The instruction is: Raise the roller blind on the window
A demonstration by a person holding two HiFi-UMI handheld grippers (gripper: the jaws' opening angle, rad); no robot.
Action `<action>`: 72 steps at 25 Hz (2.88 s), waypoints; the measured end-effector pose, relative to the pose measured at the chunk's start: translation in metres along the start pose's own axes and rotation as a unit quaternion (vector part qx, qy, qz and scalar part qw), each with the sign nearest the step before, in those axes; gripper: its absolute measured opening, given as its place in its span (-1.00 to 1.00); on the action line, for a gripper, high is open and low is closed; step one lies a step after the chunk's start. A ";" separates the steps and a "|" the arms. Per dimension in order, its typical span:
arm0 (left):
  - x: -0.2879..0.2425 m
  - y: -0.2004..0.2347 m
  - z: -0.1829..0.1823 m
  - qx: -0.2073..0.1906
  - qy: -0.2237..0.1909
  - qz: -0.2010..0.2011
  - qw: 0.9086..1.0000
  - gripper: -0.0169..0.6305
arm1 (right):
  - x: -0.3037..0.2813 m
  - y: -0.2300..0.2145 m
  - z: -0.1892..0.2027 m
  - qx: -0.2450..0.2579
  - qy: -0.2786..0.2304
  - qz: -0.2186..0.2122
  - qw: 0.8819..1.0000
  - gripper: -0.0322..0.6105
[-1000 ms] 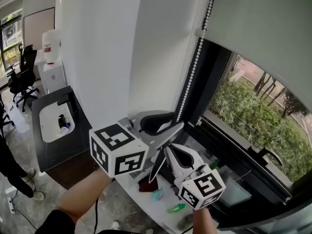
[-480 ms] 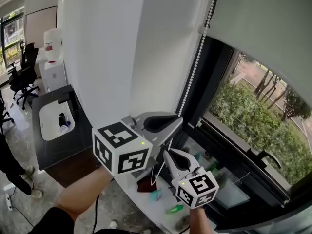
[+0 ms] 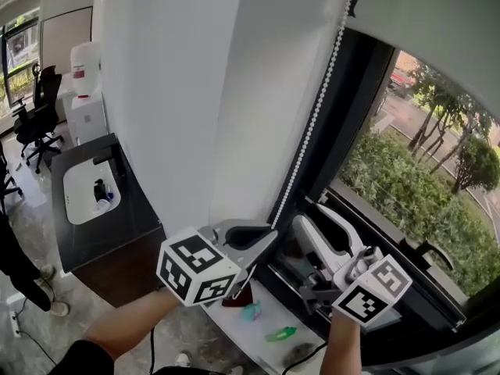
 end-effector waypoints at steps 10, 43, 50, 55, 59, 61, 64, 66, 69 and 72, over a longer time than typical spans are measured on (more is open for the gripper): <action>-0.002 -0.001 0.069 0.038 0.059 0.005 0.998 -0.91 | -0.046 0.013 -0.031 0.036 0.004 -0.021 0.999 -0.82; 0.009 -0.022 -0.079 -0.037 -0.076 0.052 0.995 -0.64 | -0.013 0.025 0.070 0.081 0.106 0.006 0.991 -0.84; 0.004 -0.022 -0.077 -0.035 -0.070 0.051 0.996 -0.70 | -0.004 0.030 0.138 0.052 0.178 0.000 0.983 -0.84; 0.006 -0.018 -0.073 -0.025 -0.060 0.042 0.997 -0.92 | 0.002 0.029 0.152 0.032 0.190 0.002 0.981 -0.84; 0.010 -0.011 -0.073 -0.002 -0.061 0.032 0.998 -0.92 | 0.010 0.028 0.142 0.025 0.198 -0.031 0.979 -0.82; 0.013 -0.009 -0.068 -0.008 -0.054 0.022 0.998 -0.92 | 0.020 0.026 0.123 -0.005 0.158 -0.047 0.986 -0.61; 0.009 -0.007 -0.043 -0.004 -0.029 0.018 0.999 -0.92 | 0.027 0.010 0.071 -0.070 0.058 -0.043 0.995 -0.47; 0.005 -0.004 -0.019 0.008 -0.009 0.017 1.000 -0.92 | 0.020 0.001 0.036 -0.081 0.009 -0.028 0.996 -0.48; 0.001 -0.003 0.012 0.025 0.015 0.018 0.999 -0.91 | 0.000 0.003 0.001 -0.041 -0.010 -0.019 0.999 -0.49; 0.000 -0.002 0.030 0.025 0.024 0.012 0.999 -0.91 | -0.022 0.008 -0.015 -0.009 -0.008 -0.029 1.000 -0.49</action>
Point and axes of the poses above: the fingertips, and each gripper's own axes: x backward along the fingers, y to its left, z out of its underside, the point moved 6 cm from there along x, backward along the fingers, and after that the axes turned 7 degrees about x, right-handed, at the moved point
